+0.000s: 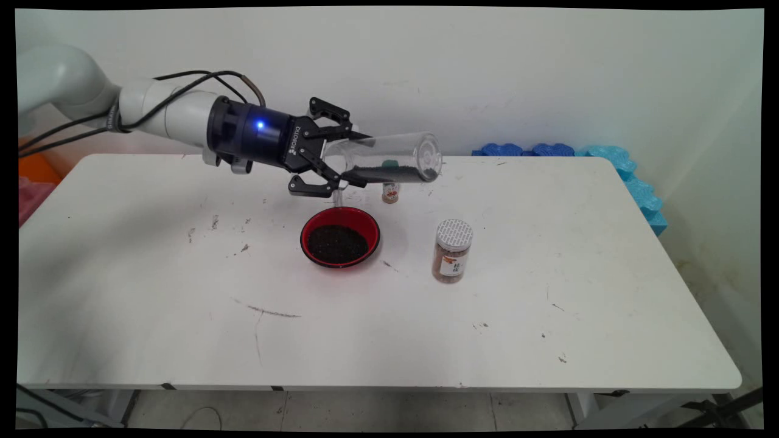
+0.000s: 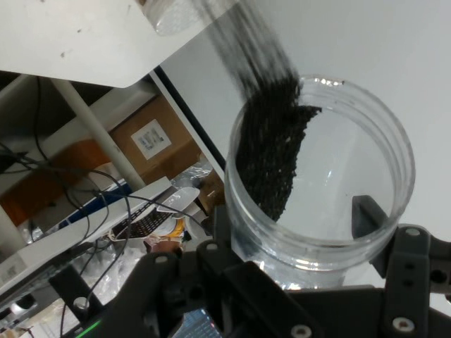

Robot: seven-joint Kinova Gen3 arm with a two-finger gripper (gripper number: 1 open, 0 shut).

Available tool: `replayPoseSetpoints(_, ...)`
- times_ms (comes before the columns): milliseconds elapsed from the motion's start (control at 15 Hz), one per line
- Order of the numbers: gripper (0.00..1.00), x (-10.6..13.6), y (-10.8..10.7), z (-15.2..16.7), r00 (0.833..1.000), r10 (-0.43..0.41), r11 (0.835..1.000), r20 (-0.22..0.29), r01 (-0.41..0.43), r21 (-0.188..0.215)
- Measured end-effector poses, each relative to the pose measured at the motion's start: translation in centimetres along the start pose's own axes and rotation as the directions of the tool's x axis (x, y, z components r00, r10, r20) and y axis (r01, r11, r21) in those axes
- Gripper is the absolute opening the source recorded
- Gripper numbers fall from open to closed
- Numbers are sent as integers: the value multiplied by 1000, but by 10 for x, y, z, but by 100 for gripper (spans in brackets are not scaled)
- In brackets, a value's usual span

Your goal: Pour the black seasoning powder in the red bowl

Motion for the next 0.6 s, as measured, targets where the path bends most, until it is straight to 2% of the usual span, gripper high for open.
replayPoseSetpoints(600,0,4,4,-3,999,-40,999,5,40,-26)
